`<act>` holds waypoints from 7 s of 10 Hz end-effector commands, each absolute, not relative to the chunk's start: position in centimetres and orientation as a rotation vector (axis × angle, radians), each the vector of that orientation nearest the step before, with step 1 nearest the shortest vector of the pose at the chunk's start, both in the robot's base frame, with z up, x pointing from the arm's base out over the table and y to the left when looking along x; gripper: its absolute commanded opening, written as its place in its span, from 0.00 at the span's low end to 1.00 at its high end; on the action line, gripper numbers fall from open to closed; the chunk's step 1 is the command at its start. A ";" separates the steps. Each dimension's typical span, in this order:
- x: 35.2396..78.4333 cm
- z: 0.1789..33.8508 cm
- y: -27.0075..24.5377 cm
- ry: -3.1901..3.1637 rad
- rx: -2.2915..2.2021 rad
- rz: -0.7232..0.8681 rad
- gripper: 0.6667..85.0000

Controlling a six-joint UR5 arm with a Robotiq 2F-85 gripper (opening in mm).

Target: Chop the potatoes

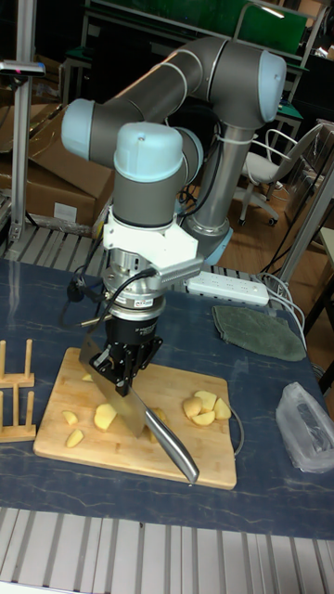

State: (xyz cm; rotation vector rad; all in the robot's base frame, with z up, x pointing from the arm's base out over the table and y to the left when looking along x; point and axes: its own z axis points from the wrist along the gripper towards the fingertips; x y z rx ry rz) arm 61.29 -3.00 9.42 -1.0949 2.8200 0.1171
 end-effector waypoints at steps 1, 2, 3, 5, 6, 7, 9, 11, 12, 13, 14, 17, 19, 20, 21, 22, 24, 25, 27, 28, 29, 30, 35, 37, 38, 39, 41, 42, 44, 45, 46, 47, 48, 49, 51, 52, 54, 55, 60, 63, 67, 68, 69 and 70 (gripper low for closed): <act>61.4 9.4 -2.9 2.817 -1.080 0.120 0.00; 61.3 9.2 -2.9 2.824 -1.079 0.119 0.00; 61.3 8.8 -3.1 2.828 -1.083 0.109 0.00; 61.5 8.3 -3.2 2.821 -1.091 0.102 0.00; 61.3 8.3 -3.3 2.825 -1.095 0.100 0.00; 61.1 8.4 -3.3 2.833 -1.097 0.097 0.00; 61.1 8.1 -3.1 2.838 -1.092 0.087 0.00; 60.8 8.1 -3.0 2.847 -1.098 0.091 0.00; 60.7 8.1 -3.1 2.853 -1.101 0.090 0.00; 60.7 8.1 -3.2 2.861 -1.105 0.085 0.00; 60.7 8.2 -3.2 2.866 -1.105 0.083 0.00; 60.6 8.3 -3.2 2.879 -1.100 0.079 0.00; 60.6 8.7 -3.3 2.891 -1.097 0.071 0.00; 60.5 9.2 -3.2 2.904 -1.098 0.060 0.00; 60.5 9.8 -3.2 2.923 -1.098 0.043 0.00; 60.5 10.1 -3.1 2.936 -1.090 0.028 0.00; 60.3 10.1 -2.8 2.956 -1.067 0.035 0.00; 60.2 10.0 -2.9 2.969 -1.058 0.019 0.00; 60.1 10.1 -2.7 2.986 -1.026 0.027 0.00; 60.0 10.2 -3.4 3.003 -1.021 -0.009 0.00; 59.4 10.2 -4.1 3.033 -1.022 -0.040 0.00; 58.9 10.2 -4.5 3.055 -1.027 -0.054 0.00; 56.5 10.0 -5.8 3.116 -1.149 -0.078 0.00; 55.9 10.0 -6.4 3.136 -1.187 -0.107 0.00; 55.8 10.0 -6.6 3.138 -1.200 -0.121 0.00; 55.7 9.9 -6.8 3.146 -1.208 -0.130 0.00; 55.5 9.6 -7.2 3.160 -1.220 -0.143 0.00; 55.2 9.6 -7.2 3.178 -1.223 -0.143 0.00; 54.9 9.8 -7.5 3.201 -1.233 -0.160 0.00; 54.7 9.9 -7.5 3.214 -1.232 -0.157 0.00; 54.4 10.0 -7.6 3.230 -1.231 -0.157 0.00; 54.1 10.1 -7.8 3.242 -1.235 -0.163 0.00; 54.0 10.1 -7.9 3.249 -1.232 -0.170 0.00; 53.7 10.2 -7.9 3.265 -1.228 -0.168 0.00; 53.5 10.0 -8.0 3.289 -1.208 -0.181 0.00; 53.5 10.0 -7.9 3.290 -1.203 -0.180 0.00; 53.0 10.1 -7.8 3.315 -1.195 -0.171 0.00; 52.9 10.2 -7.9 3.323 -1.190 -0.174 0.00; 52.3 10.2 -7.6 3.366 -1.161 -0.156 0.00; 51.7 10.4 -7.9 3.418 -1.116 -0.182 0.00; 51.7 10.1 -7.9 3.427 -1.091 -0.190 0.00; 52.1 10.1 -7.8 3.418 -1.057 -0.202 0.00; 52.9 10.6 -7.1 3.399 -1.012 -0.194 0.00; 54.5 11.4 -6.4 3.359 -0.959 -0.213 0.00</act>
